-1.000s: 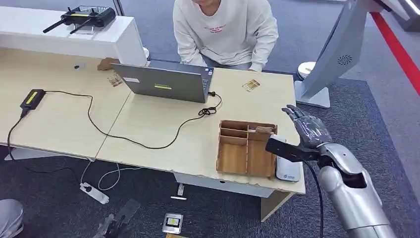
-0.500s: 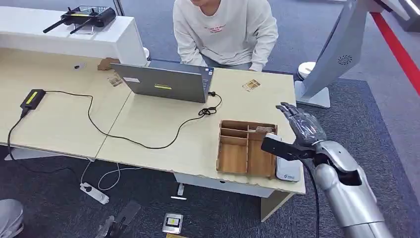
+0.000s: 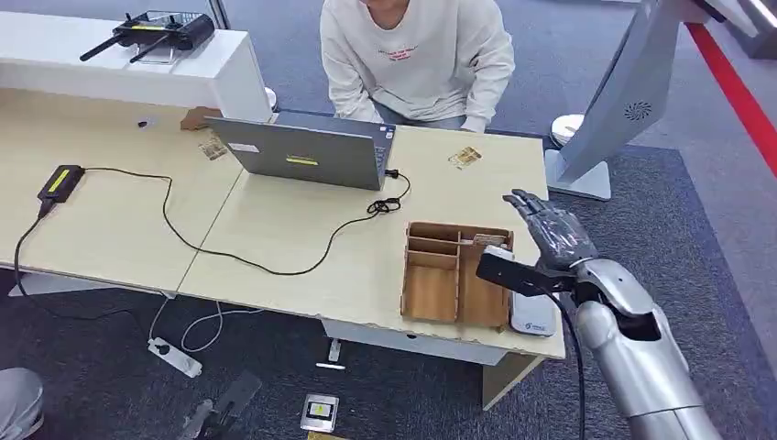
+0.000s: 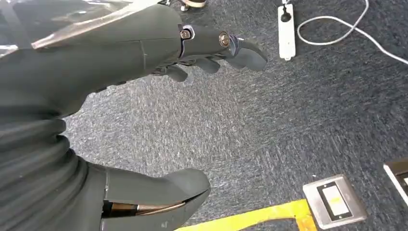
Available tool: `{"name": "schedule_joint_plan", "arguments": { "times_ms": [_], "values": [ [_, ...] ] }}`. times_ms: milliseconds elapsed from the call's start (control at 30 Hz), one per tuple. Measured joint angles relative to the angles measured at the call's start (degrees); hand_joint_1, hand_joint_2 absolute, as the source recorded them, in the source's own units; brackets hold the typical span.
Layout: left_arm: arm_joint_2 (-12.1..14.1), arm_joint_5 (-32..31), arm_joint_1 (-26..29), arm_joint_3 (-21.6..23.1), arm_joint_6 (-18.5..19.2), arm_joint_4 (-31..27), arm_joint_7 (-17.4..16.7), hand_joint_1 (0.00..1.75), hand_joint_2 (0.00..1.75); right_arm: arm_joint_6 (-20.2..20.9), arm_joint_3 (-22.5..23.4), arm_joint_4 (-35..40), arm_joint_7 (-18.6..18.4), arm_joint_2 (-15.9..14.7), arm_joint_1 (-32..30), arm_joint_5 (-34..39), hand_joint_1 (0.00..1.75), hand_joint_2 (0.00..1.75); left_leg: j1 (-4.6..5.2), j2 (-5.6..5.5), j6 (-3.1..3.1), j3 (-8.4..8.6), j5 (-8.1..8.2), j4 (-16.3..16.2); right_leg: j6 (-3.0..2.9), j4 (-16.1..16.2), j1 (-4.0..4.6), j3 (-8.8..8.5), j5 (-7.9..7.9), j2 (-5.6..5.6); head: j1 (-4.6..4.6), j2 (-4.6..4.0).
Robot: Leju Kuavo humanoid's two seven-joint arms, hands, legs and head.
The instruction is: Pass the card to the sensor for recognition and then transmit it.
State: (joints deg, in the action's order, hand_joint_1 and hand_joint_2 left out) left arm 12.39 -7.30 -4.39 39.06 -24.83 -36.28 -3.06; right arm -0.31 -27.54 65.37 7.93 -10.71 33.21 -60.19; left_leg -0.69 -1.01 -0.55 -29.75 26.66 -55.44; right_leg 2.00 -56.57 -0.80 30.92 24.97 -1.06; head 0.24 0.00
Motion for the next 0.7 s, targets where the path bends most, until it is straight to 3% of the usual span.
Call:
{"name": "schedule_joint_plan", "arguments": {
  "times_ms": [200, 700],
  "values": [
    [1.3, 0.1, -0.5, -0.2, 3.0, 0.4, 2.6, 0.00, 1.75, -0.9, -0.1, -1.1, 0.7, 0.9, 1.0, -0.4, 0.00, 1.75, -0.01, -0.01, 0.00, 0.00, 0.00, 0.0, 0.00, 0.0, 0.01, 0.00, 0.00, 0.00, 0.00, 0.00],
    [1.8, 1.0, -0.6, -0.2, 2.8, 1.5, 3.8, 0.00, 1.75, -0.9, -0.6, -2.8, 1.2, 2.4, 2.6, -0.4, 0.00, 1.75, 0.00, -0.01, -0.01, -0.02, 0.00, 0.0, 0.00, 0.0, 0.01, 0.01, 0.00, 0.01, 0.00, 0.00]
  ]
}}
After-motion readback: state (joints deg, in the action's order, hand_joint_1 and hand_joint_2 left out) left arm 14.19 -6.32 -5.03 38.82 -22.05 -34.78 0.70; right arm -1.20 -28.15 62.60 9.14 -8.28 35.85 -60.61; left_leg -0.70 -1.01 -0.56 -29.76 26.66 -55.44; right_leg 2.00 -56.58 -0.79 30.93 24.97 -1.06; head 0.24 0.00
